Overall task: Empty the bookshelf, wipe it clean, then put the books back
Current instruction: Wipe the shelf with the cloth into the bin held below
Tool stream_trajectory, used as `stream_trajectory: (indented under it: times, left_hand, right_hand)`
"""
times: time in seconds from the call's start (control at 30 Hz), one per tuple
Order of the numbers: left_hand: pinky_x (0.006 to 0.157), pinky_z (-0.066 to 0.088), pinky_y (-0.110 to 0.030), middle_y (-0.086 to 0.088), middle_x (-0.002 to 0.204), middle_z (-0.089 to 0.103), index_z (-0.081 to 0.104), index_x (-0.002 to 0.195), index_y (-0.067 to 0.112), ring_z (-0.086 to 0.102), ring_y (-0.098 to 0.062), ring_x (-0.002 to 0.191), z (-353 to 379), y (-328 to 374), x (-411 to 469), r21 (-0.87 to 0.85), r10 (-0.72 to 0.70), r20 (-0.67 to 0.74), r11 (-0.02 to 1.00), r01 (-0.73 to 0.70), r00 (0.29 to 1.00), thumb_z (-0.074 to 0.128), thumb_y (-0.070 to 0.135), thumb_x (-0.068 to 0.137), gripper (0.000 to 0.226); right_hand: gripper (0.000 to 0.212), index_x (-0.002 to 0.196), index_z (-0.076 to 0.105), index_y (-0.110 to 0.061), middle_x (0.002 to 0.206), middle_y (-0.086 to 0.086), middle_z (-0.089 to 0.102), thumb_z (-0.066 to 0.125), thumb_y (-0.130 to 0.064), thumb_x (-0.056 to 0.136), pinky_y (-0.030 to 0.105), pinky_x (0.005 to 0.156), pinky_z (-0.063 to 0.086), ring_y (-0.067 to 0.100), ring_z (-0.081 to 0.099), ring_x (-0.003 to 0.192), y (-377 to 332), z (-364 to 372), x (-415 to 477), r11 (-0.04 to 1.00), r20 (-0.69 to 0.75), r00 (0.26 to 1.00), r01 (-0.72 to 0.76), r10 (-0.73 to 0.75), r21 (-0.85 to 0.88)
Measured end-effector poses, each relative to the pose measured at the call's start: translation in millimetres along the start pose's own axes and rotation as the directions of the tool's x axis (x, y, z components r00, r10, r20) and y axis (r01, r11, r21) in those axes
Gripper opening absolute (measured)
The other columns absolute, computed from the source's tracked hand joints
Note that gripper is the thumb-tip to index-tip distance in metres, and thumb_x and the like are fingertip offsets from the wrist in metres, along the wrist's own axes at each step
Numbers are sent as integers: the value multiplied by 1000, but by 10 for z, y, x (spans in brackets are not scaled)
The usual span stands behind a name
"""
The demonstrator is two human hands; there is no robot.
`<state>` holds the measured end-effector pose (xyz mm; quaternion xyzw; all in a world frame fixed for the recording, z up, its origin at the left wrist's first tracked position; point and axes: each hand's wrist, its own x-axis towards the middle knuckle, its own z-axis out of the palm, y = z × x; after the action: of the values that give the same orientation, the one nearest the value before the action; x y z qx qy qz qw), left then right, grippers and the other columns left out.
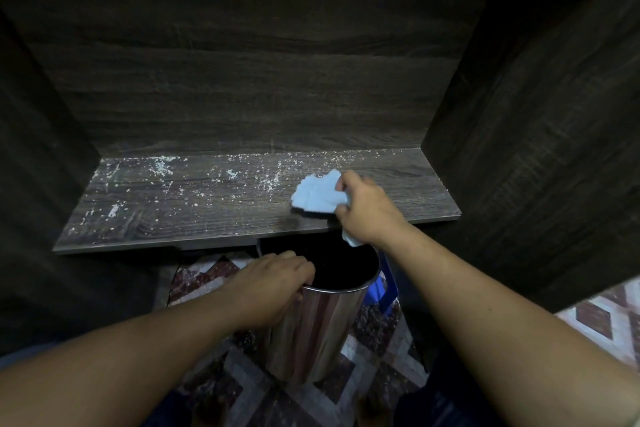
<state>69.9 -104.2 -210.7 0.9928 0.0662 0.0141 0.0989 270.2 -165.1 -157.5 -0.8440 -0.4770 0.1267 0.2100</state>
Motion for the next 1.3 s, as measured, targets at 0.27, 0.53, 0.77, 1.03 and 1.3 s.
stream_trajectory:
  times: [0.27, 0.53, 0.77, 1.03, 1.3]
  left_hand:
    - [84, 37, -31, 3, 107, 51, 46, 106, 22, 45, -17, 102, -48, 50, 141, -4, -31, 27, 999, 31, 999, 52, 23, 91, 15]
    - [76, 37, -29, 5, 96, 53, 46, 98, 24, 49, -16, 92, 7, -2, 313, -19, -13, -27, 1000, 12, 1000, 58, 23, 87, 16]
    - [75, 31, -27, 10, 102, 52, 47, 102, 26, 45, -11, 96, 70, -67, 406, -98, -98, -60, 991, 92, 993, 55, 25, 89, 15]
    - [63, 32, -24, 14, 84, 52, 46, 89, 30, 50, -9, 78, 123, -121, 385, -78, -94, -55, 993, 90, 994, 64, 26, 77, 22]
    - [73, 35, -27, 9, 97, 54, 50, 99, 26, 49, -12, 91, 61, -114, 367, -114, -107, -81, 989, 97, 991, 55, 25, 86, 14]
  right_hand:
    - [59, 142, 38, -21, 135, 14, 35, 52, -4, 88, 46, 104, 39, 34, 44, 121, 413, 112, 192, 996, -192, 981, -4, 22, 92]
    - [72, 146, 34, -21, 134, 17, 42, 54, 4, 82, 47, 103, 34, 34, 38, 123, 805, 37, 656, 984, -467, 870, -97, 155, 146]
    - [47, 128, 47, -14, 140, 18, 38, 53, 4, 85, 50, 87, 40, 41, 43, 110, 1149, -211, 1028, 939, -624, 757, -328, 194, -107]
    - [48, 141, 41, -19, 146, 7, 34, 49, -11, 94, 41, 100, 34, 32, 33, 125, 1186, -157, 1435, 819, -369, 796, -557, 480, -135]
    - [61, 146, 35, -22, 147, 6, 35, 59, -22, 91, 43, 105, 32, 32, 26, 131, 1053, -121, 1536, 799, -190, 823, -566, 535, -202]
